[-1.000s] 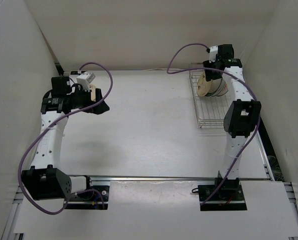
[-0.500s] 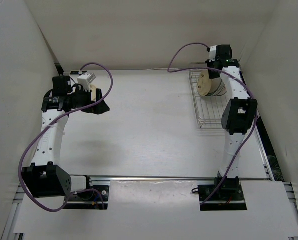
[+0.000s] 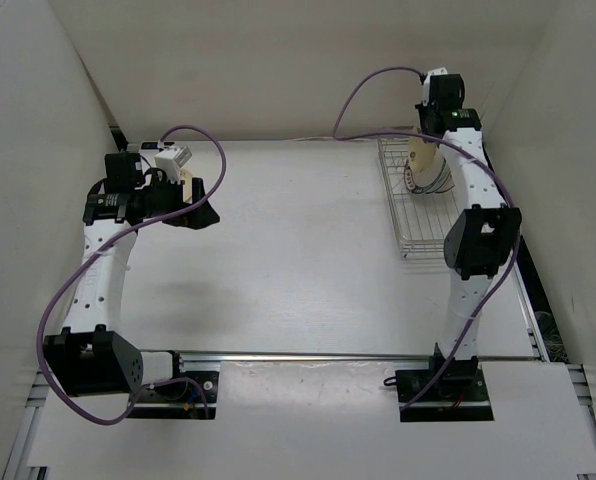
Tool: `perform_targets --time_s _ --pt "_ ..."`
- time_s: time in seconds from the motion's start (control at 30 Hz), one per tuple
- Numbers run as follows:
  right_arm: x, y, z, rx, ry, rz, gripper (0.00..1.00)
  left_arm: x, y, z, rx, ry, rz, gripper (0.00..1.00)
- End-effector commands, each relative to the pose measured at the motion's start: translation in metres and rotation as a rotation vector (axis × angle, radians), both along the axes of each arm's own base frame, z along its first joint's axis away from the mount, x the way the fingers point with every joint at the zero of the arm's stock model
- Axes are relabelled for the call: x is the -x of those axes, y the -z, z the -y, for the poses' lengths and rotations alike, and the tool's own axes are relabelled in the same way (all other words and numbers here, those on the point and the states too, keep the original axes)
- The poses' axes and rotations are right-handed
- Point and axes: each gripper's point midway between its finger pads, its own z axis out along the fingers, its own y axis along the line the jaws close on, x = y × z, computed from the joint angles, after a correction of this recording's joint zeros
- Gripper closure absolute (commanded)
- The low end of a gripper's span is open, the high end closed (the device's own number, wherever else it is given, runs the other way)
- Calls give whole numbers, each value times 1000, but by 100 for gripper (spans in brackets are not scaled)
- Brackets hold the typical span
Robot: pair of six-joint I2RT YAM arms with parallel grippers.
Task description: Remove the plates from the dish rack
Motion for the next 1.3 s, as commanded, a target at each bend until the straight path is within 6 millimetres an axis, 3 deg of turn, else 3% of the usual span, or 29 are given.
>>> perform_targets --time_s 0.0,0.1,0.13,0.17,0.2,0.23,0.27,0.33,0.37,0.47,0.5,0.53,0.63,0.7,0.77,0.9,0.93,1.13,1.27 --pt "12 -130 -18 30 35 317 100 6 -22 5 11 31 71 1" --pt "31 -146 -15 142 95 340 100 9 -28 5 10 32 93 1" --pt "42 -159 -21 159 95 364 100 9 -28 5 10 32 93 1" --pt "49 -149 -24 181 86 333 100 11 -31 6 15 27 98 1" --pt "56 -150 -28 180 75 332 100 11 -31 6 15 27 98 1" --pt "68 -164 -42 147 18 359 100 11 -32 6 22 20 91 1" --pt "78 -149 -50 113 -33 300 100 13 -33 8 33 31 92 1" --pt "102 -150 -82 -37 -154 267 100 17 -32 14 67 54 76 1" --pt "116 -142 -119 -177 -325 214 100 17 -31 17 88 62 61 1" --pt "178 -112 -178 -464 -583 -12 100 22 -29 31 176 121 13 1" --pt "204 -94 -193 -561 -660 -128 100 23 -29 34 196 139 4 1" --pt "237 -96 -224 -734 -804 -229 100 26 -27 40 237 164 -21 1" --pt "286 -73 -253 -926 -918 -439 100 27 -19 50 330 196 -116 1" --pt "308 -71 -272 -972 -1012 -513 100 23 -11 53 370 208 -168 1" --pt "315 -59 -283 -988 -1037 -578 100 24 -11 58 417 234 -200 1" --pt "321 -54 -313 -1014 -1096 -660 100 19 -4 62 469 252 -256 1" --pt "318 -60 -320 -1017 -1129 -641 100 19 -4 62 469 252 -257 1" --pt "295 -43 -358 -1030 -1141 -688 100 22 -2 70 486 284 -281 1" --pt "282 -43 -378 -1030 -1176 -662 100 21 0 71 495 288 -290 1"
